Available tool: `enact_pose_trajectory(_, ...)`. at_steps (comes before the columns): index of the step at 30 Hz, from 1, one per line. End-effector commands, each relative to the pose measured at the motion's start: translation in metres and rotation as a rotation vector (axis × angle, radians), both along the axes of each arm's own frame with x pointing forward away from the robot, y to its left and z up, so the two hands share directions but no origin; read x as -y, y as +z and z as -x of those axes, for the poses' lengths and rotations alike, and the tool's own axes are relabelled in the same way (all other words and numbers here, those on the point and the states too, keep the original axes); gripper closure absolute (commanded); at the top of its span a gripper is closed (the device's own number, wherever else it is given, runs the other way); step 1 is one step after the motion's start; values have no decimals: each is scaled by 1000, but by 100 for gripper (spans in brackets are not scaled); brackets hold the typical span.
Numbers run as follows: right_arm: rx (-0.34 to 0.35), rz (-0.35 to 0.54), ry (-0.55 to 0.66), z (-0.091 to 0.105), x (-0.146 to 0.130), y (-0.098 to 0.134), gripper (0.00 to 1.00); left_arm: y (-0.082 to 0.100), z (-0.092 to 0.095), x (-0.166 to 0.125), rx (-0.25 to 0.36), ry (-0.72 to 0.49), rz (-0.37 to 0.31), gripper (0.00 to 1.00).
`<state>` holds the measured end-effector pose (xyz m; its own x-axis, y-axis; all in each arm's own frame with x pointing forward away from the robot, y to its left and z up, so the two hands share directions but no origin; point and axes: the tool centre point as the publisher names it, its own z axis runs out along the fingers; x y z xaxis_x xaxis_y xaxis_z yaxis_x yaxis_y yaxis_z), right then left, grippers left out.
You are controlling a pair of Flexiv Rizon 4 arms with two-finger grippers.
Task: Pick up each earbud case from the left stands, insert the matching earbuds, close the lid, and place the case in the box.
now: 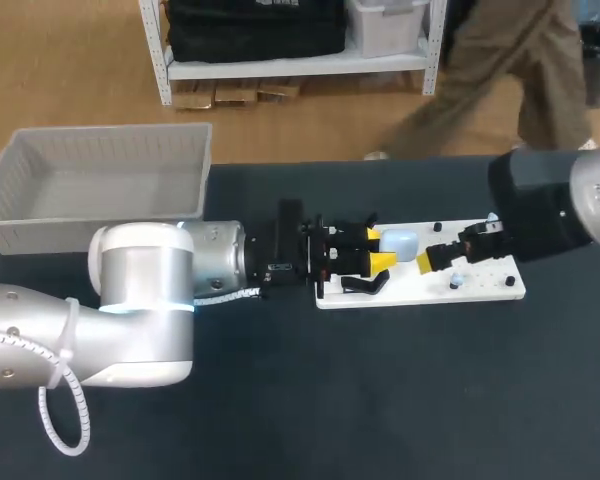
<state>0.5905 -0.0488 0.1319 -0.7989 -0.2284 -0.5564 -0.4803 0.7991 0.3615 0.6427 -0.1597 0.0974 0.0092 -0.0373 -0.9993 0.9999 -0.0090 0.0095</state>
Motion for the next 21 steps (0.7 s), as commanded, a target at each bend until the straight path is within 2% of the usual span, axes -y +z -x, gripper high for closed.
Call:
enact_pose_trajectory(1,-14,0,7,-8,-6,-5,0,0,1,0,0,6,-1,100)
enact_pose_trajectory(9,-42,-8,7,-13,-14,-11,0,0,1,0,0,6,-1,100)
enact_pose_trajectory(21,-57,-25,-38,-29,-18,-21,0,0,1,0,0,6,-1,100)
